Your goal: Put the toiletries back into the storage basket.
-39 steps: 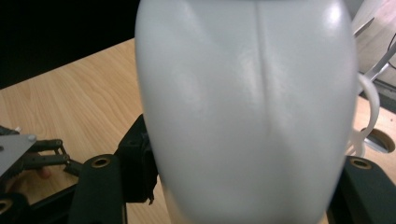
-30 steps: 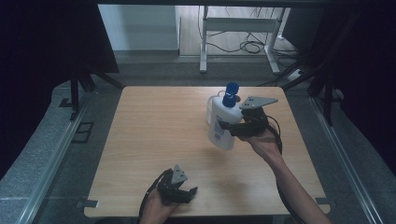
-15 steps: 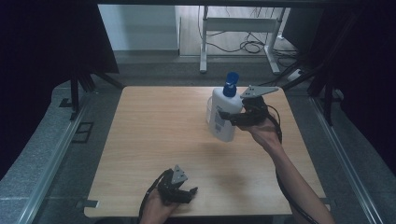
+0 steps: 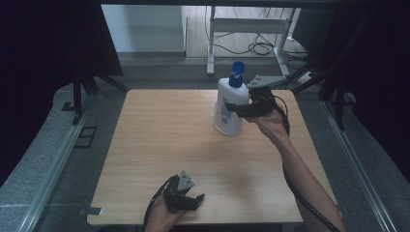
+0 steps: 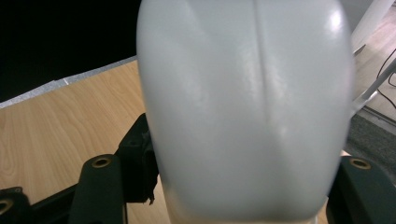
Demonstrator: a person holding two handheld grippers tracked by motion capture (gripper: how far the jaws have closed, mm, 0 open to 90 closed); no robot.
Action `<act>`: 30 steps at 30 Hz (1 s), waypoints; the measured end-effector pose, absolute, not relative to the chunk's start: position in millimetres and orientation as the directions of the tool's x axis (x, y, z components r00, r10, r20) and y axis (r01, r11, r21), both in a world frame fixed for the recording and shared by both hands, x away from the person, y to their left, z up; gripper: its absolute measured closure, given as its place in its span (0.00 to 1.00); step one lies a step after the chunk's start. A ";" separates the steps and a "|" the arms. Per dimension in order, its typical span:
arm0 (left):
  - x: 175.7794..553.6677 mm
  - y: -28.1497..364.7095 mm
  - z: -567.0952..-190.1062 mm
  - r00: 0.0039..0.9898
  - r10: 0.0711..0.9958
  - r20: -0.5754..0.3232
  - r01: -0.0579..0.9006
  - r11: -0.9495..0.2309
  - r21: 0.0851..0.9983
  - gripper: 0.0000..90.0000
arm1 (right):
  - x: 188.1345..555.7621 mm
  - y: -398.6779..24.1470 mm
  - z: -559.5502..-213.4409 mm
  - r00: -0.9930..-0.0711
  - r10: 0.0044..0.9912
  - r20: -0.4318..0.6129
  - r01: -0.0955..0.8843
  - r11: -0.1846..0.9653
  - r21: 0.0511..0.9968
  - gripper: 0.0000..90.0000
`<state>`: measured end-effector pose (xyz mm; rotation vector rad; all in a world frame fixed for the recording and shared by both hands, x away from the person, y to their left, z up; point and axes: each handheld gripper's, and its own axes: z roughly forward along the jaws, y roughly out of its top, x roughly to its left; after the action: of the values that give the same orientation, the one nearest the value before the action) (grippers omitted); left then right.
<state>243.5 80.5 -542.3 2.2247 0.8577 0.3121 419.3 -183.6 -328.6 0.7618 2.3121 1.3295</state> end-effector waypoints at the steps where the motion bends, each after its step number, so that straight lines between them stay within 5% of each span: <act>1: 243.4 80.5 -542.3 0.749 0.661 -0.031 0.487 -0.519 0.702 0.23 | 420.7 -183.3 -328.5 -0.787 0.615 -0.045 0.270 0.410 0.871 0.42; 30: 243.6 80.6 -542.4 0.751 0.660 -0.032 0.487 -0.520 0.702 0.23 | 467.3 -175.9 -319.1 -0.751 0.655 -0.080 0.247 0.391 0.887 0.42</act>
<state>243.6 80.6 -542.4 2.2253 0.8556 0.3093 467.3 -175.9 -319.1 0.7763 2.2346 1.3197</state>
